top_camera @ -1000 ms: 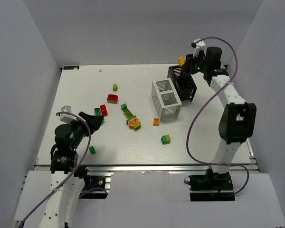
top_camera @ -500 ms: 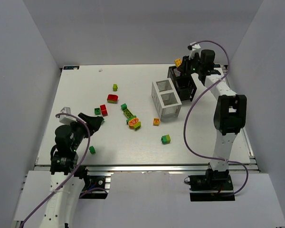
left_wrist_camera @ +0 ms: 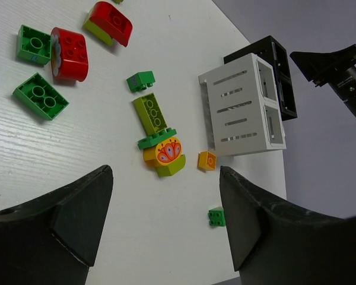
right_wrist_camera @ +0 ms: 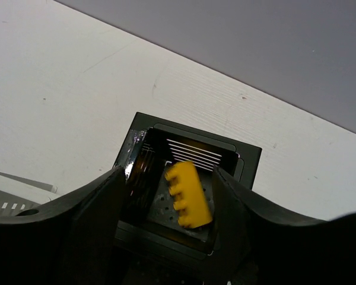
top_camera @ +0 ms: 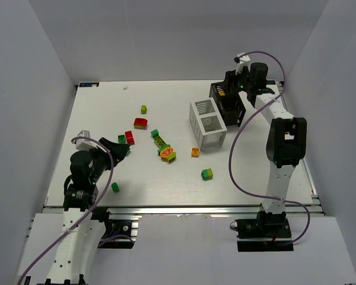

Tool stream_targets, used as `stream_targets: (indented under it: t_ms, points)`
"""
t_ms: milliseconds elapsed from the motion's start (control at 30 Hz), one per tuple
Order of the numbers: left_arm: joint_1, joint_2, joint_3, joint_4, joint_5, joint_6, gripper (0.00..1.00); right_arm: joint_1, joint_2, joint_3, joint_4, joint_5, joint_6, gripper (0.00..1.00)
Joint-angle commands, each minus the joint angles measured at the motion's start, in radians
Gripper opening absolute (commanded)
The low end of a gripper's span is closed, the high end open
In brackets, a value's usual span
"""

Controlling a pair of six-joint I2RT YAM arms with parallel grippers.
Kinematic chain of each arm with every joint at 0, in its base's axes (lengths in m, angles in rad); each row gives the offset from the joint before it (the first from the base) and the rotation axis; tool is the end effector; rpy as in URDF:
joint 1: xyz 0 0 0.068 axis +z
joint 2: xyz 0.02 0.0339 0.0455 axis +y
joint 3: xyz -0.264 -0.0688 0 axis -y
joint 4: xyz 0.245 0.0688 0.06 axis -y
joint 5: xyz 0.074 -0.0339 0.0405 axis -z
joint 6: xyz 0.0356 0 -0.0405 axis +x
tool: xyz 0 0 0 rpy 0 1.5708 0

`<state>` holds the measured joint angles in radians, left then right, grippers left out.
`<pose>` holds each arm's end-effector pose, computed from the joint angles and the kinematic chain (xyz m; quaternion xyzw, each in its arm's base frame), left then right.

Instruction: Sort the legos into containers by color

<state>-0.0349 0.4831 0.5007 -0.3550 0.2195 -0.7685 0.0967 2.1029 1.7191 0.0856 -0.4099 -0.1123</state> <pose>0.1324 -0.0124 0.2644 -0.2317 0.7797 -0.3070 0.4942 0.5018 0.0629 0.2736 -0.2024 0.7706 0.1591 0.5830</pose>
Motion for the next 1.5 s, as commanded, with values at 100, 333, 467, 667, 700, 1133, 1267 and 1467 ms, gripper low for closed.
stream_targets:
  t_ms: [100, 333, 467, 667, 700, 1133, 1267, 1467]
  points:
    - [0.000, 0.047, 0.048, 0.016, 0.001, -0.002, 0.74, -0.011, -0.076, 0.020, 0.007, -0.160, -0.099, 0.81]
    - [0.000, 0.175, 0.102, -0.038, -0.031, 0.021, 0.21, -0.009, -0.355, -0.223, -0.038, -0.570, -0.344, 0.89]
    - [-0.006, 0.297, 0.166, -0.108, -0.081, 0.054, 0.18, 0.009, -0.528, -0.366, -0.162, -0.592, -0.481, 0.82]
    - [-0.138, 0.521, 0.242, -0.147, -0.141, 0.078, 0.56, 0.021, -0.682, -0.510, -0.375, -0.596, -0.601, 0.55]
    - [-0.160, 0.540, 0.252, -0.139, -0.155, 0.066, 0.62, 0.021, -0.696, -0.524, -0.395, -0.598, -0.607, 0.55]
    - [-0.473, 0.727, 0.337, -0.032, -0.302, -0.028, 0.73, 0.037, -0.886, -0.699, -0.512, -0.567, -0.618, 0.75]
    - [-0.526, 0.741, 0.329, -0.003, -0.333, -0.054, 0.73, 0.050, -0.928, -0.728, -0.578, -0.549, -0.667, 0.76]
    - [-0.573, 0.764, 0.323, 0.027, -0.356, -0.084, 0.73, 0.078, -1.003, -0.796, -0.667, -0.507, -0.734, 0.76]
